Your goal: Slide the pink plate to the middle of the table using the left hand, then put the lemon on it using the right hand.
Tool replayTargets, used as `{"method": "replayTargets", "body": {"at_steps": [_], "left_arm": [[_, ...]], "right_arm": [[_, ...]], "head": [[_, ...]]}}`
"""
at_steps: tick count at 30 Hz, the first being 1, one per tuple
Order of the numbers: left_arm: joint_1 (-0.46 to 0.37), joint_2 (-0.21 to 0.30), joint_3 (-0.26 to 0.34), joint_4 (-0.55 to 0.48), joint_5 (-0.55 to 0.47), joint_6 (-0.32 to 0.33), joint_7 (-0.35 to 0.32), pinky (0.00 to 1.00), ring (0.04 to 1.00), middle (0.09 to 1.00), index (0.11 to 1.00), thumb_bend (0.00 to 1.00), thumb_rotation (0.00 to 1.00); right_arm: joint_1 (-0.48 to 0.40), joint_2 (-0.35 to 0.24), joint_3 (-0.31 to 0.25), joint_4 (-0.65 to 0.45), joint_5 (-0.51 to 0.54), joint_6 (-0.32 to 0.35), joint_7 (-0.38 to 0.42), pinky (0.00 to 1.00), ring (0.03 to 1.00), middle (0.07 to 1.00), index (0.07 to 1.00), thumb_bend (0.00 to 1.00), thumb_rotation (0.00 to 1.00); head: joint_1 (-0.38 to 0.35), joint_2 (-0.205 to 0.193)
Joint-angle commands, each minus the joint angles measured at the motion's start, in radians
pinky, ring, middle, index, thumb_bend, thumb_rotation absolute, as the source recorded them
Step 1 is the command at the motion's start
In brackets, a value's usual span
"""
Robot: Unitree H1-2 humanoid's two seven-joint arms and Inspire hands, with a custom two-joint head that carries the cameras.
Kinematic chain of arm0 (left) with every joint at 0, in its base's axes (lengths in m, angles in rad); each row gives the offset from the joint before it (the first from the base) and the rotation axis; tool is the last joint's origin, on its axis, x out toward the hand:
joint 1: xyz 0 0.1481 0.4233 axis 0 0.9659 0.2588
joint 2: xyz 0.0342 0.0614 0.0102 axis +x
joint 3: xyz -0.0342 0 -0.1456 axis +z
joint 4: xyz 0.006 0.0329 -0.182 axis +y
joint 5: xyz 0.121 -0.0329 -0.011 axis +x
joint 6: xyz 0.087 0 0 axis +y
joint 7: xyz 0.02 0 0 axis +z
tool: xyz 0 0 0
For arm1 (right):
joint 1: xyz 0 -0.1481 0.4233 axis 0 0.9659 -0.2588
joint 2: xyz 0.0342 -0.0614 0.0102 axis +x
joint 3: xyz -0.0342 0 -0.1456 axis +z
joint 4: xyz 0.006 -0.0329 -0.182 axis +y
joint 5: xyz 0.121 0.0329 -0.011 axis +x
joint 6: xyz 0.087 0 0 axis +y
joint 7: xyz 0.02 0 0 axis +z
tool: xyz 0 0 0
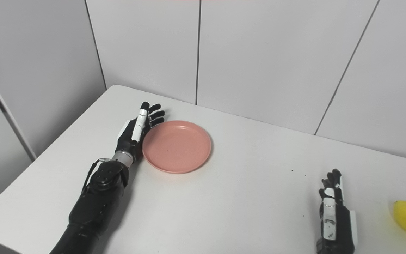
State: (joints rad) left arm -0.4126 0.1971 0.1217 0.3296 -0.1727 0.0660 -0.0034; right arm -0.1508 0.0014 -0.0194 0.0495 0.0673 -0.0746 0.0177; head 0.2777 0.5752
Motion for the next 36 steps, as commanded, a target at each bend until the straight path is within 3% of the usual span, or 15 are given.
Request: {"method": "replayTargets", "body": {"at_steps": [1,10,19,25,36], "left_arm": [[-0.036,0.0,-0.006,-0.038,0.013,0.004,-0.011,0.84,0.857,0.848,0.836,0.76,1.0],[-0.032,-0.019,-0.027,-0.058,0.013,0.023,-0.034,0.85,0.857,0.848,0.835,0.74,1.0],[-0.03,-0.033,-0.052,-0.074,0.014,0.051,-0.051,0.87,0.874,0.859,0.841,0.73,1.0],[-0.024,-0.05,-0.067,-0.082,0.006,0.058,-0.066,0.88,0.878,0.86,0.845,0.75,1.0],[-0.011,-0.08,-0.099,-0.102,0.004,0.066,-0.101,0.88,0.888,0.873,0.854,0.75,1.0]], "right_arm": [[-0.031,0.006,0.004,-0.014,-0.001,-0.054,0.005,1.0,1.0,1.0,1.0,0.73,0.97],[-0.036,0.02,0.014,-0.025,-0.018,-0.03,-0.005,1.0,1.0,1.0,1.0,0.7,1.0],[-0.051,0.022,0.021,-0.013,-0.023,-0.016,-0.008,1.0,1.0,1.0,1.0,0.75,0.97],[-0.05,0.032,0.023,-0.02,-0.024,-0.018,-0.014,1.0,1.0,1.0,1.0,0.72,0.97],[-0.05,0.048,0.028,-0.034,-0.038,0.002,-0.027,1.0,1.0,1.0,1.0,0.75,0.96]], "head": [[-0.011,0.005],[-0.055,0.028],[-0.105,0.048],[-0.133,0.053],[-0.197,0.075]]}}
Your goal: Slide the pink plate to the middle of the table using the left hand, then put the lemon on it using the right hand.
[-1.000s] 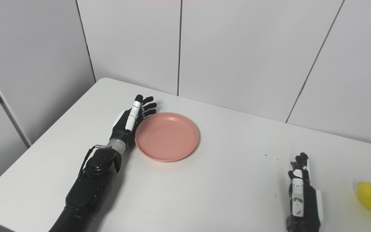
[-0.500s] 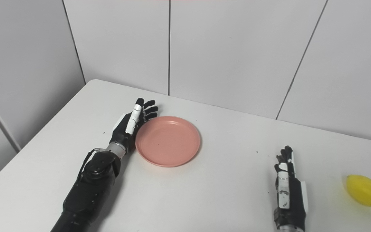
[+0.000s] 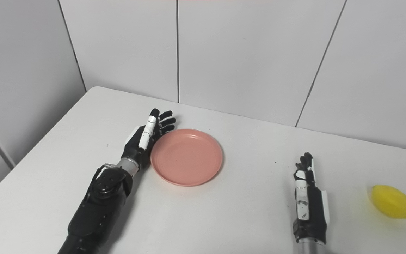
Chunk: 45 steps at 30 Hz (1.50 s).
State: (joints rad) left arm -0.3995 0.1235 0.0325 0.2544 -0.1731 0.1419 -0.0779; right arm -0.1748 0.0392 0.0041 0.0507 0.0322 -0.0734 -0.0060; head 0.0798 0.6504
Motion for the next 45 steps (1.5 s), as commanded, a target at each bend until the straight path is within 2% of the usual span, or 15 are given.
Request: {"method": "replayTargets", "body": {"at_steps": [1,17,29,38,45], "left_arm": [[-0.024,-0.009,-0.012,-0.027,0.005,-0.01,-0.026,0.88,0.888,0.874,0.856,0.76,1.0],[-0.009,-0.059,-0.048,-0.073,0.022,0.036,-0.013,0.9,0.902,0.891,0.88,0.78,1.0],[0.023,-0.135,-0.054,-0.11,0.043,0.04,0.017,0.93,0.926,0.915,0.901,0.75,1.0],[0.043,-0.163,-0.055,-0.132,0.031,0.021,0.007,0.97,0.961,0.953,0.935,0.74,1.0],[0.061,-0.183,-0.066,-0.142,0.031,0.013,0.009,0.96,0.955,0.944,0.934,0.73,1.0]], "right_arm": [[-0.027,0.013,0.005,-0.035,-0.005,0.0,-0.005,1.0,1.0,1.0,1.0,0.75,0.95],[-0.034,0.033,0.014,-0.031,-0.022,-0.009,-0.02,1.0,1.0,0.999,0.994,0.77,0.93],[-0.037,0.041,0.023,-0.028,-0.042,-0.023,-0.027,1.0,1.0,0.997,0.993,0.75,0.95],[-0.039,0.058,0.03,-0.031,-0.056,-0.018,-0.037,1.0,1.0,0.99,0.986,0.77,0.93],[-0.037,0.066,0.03,-0.034,-0.054,-0.01,-0.042,1.0,1.0,0.993,0.986,0.78,0.91]], "head": [[-0.012,0.002],[-0.073,0.014],[-0.121,0.024],[-0.194,0.03],[-0.209,0.028]]}}
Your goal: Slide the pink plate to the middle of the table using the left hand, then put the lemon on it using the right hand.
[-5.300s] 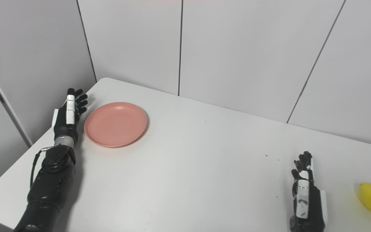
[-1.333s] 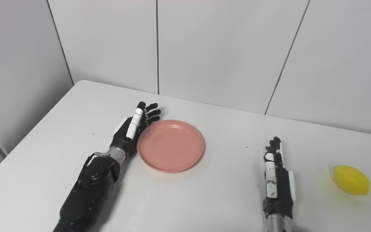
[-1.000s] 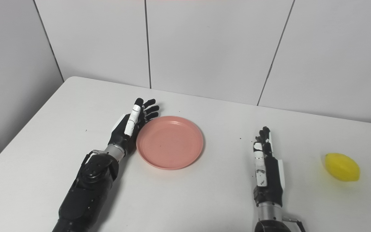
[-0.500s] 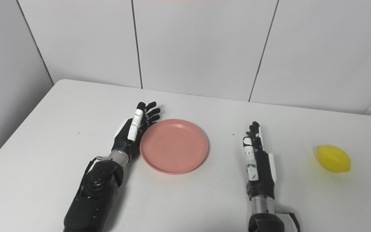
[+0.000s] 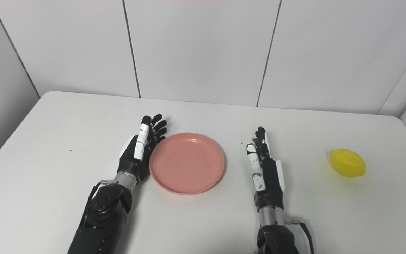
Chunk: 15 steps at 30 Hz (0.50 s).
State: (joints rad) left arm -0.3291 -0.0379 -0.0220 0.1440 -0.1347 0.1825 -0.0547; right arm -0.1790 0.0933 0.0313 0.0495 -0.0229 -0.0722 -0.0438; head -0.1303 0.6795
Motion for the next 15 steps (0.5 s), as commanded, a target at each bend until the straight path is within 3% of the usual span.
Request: {"method": "replayTargets", "body": {"at_steps": [1,15], "left_arm": [[-0.007,-0.025,-0.012,-0.033,-0.007,-0.029,-0.014,0.96,0.956,0.944,0.934,0.73,1.0],[0.04,-0.028,-0.074,-0.083,0.037,-0.051,-0.017,0.99,0.981,0.978,0.967,0.72,1.0]], "right_arm": [[-0.033,0.012,0.003,-0.032,-0.001,-0.012,-0.005,1.0,1.0,0.993,0.986,0.78,0.91],[-0.045,0.03,0.021,-0.022,-0.017,-0.025,-0.019,1.0,1.0,0.994,0.989,0.76,0.91]], "head": [[0.001,-0.001],[-0.054,0.01]]}}
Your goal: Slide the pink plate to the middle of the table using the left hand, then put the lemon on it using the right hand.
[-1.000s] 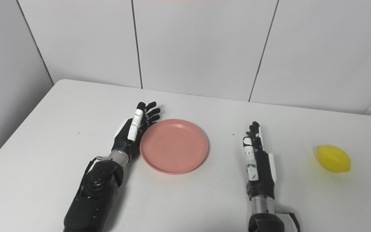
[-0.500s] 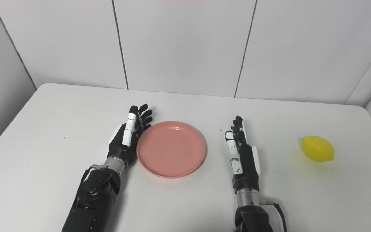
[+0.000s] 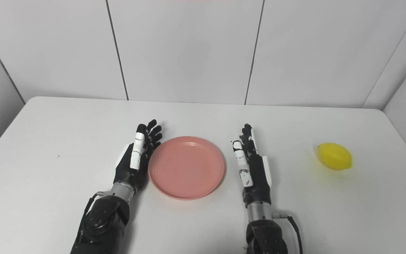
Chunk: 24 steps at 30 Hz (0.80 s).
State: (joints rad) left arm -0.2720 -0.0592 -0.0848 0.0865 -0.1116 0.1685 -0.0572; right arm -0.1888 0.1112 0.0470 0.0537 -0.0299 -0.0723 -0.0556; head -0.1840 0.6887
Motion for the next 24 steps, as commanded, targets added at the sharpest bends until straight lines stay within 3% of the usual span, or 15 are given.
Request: {"method": "replayTargets", "body": {"at_steps": [1,9,19,24], "left_arm": [[-0.015,-0.006,-0.016,-0.027,0.023,-0.041,-0.011,0.98,0.977,0.98,0.968,0.71,1.0],[0.002,-0.013,-0.036,-0.036,0.059,-0.048,-0.01,0.98,0.985,0.986,0.978,0.73,1.0],[0.009,-0.001,-0.055,-0.031,0.123,-0.081,0.009,0.98,0.993,0.985,0.98,0.69,1.0],[-0.001,0.003,-0.038,0.007,0.15,-0.109,0.029,1.0,1.0,0.992,0.986,0.7,1.0]], "right_arm": [[-0.036,0.012,0.007,-0.026,-0.014,-0.024,-0.008,1.0,1.0,0.994,0.989,0.76,0.92],[-0.038,0.018,0.006,-0.026,-0.027,-0.022,-0.013,1.0,1.0,0.993,0.989,0.75,0.92],[-0.05,0.023,0.01,-0.004,-0.054,-0.046,-0.024,1.0,1.0,0.991,0.982,0.75,0.93],[-0.049,0.024,0.003,-0.012,-0.058,-0.036,-0.026,1.0,1.0,0.991,0.984,0.74,0.93]], "head": [[0.0,0.001],[-0.003,0.001],[-0.07,-0.003],[-0.07,-0.003]]}}
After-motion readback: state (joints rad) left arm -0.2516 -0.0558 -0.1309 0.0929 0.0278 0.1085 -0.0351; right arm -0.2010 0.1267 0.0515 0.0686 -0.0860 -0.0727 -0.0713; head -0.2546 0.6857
